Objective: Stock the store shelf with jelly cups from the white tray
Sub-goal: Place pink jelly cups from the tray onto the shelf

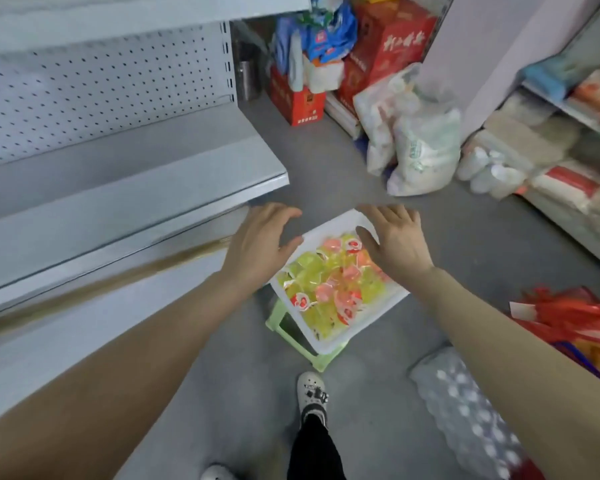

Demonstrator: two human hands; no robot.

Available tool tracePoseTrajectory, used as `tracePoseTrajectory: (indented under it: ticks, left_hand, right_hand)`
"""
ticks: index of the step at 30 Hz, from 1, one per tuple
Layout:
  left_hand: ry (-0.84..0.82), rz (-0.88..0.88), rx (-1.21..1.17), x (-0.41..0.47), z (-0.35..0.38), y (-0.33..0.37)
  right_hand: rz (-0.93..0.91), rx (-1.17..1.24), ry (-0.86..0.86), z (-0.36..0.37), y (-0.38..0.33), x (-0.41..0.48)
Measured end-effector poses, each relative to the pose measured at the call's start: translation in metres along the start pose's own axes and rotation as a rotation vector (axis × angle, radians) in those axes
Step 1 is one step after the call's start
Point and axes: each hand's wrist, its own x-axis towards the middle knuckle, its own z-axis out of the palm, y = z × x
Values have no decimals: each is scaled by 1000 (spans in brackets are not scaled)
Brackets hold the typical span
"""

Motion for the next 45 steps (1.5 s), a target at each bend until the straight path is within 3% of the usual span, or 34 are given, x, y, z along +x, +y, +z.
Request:
tracePoseTrajectory:
  ticks: [12,19,25,33,40,45]
  left_hand:
    - [-298,-248,-35,20,210,-26]
    - [-415,-351,10,1,282,-59]
    - [-468,-294,31,3,315,-70]
    - [-522,-97,120,40,349,-83]
    - [-754,-9,182,65,371,-91]
    - [-840,119,271,82,375,-94]
  right_hand:
    - [119,23,-536,159,147,-44]
    - [14,-34,-793,245,161,-47]
    - [-71,-103,-902,295,159,-48]
    - [-166,-58,-770,303,174,-52]
    - [79,220,-604,290,195,-55]
    - [150,360,-468,289,202,-58]
